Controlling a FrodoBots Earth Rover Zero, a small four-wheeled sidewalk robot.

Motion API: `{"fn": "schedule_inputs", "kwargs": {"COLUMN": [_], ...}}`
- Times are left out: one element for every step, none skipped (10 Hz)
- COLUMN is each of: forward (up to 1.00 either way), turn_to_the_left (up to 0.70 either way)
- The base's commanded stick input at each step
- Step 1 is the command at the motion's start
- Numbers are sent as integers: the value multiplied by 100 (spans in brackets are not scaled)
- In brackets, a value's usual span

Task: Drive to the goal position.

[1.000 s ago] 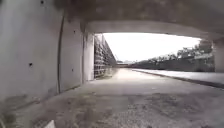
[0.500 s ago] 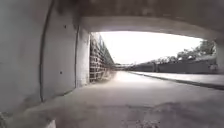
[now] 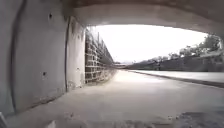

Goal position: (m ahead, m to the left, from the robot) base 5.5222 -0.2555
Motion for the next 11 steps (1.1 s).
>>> {"fn": "schedule_inputs", "kwargs": {"forward": [100, 100, 100, 100, 100, 100, 100, 100, 100, 100, 100], "turn_to_the_left": [-27, -27, -27, -27, -27, 0, 0, 0, 0, 0, -27]}}
